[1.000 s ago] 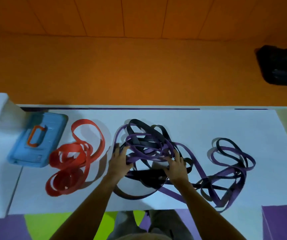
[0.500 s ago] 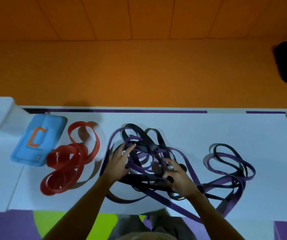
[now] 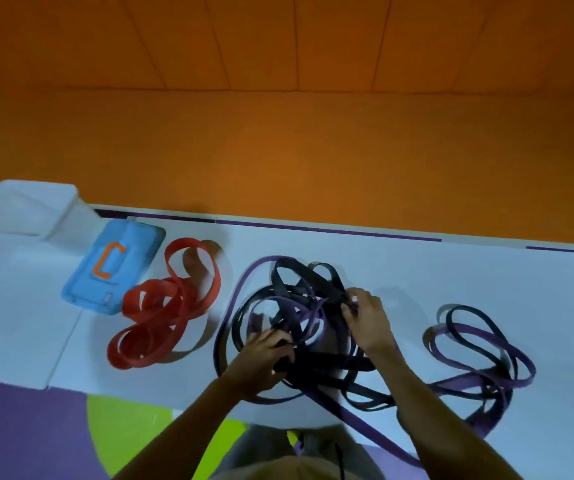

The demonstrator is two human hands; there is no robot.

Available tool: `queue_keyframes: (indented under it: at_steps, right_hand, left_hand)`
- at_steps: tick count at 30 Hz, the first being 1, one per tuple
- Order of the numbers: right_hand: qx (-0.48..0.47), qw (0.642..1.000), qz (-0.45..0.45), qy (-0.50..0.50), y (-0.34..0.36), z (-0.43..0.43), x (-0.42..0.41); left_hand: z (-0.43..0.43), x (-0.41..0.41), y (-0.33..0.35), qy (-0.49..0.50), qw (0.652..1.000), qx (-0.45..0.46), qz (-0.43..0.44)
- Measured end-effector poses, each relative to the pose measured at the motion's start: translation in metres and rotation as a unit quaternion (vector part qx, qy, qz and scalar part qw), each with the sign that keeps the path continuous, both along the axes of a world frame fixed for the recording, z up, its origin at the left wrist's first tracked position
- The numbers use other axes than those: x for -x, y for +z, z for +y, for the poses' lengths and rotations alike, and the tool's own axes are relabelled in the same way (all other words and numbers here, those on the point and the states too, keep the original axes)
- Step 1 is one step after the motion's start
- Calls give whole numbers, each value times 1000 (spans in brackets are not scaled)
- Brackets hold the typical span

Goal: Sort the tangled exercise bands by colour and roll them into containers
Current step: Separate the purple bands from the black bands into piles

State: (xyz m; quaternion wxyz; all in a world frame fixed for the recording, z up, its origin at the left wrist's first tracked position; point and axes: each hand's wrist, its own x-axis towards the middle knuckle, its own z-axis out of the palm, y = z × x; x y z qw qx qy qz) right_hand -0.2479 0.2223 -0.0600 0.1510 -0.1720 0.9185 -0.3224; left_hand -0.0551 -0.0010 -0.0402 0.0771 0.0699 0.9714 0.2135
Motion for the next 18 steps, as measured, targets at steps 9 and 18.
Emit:
queue_keyframes:
  at_steps: [9, 18]
  right_hand:
    - [42, 994, -65, 76, -6, -31, 5]
    - [-57, 978, 103, 172, 13, 11, -51]
  left_hand:
    - [-48, 60, 31, 341, 928, -148, 1]
    - [-112, 110, -33, 408, 893, -33, -189]
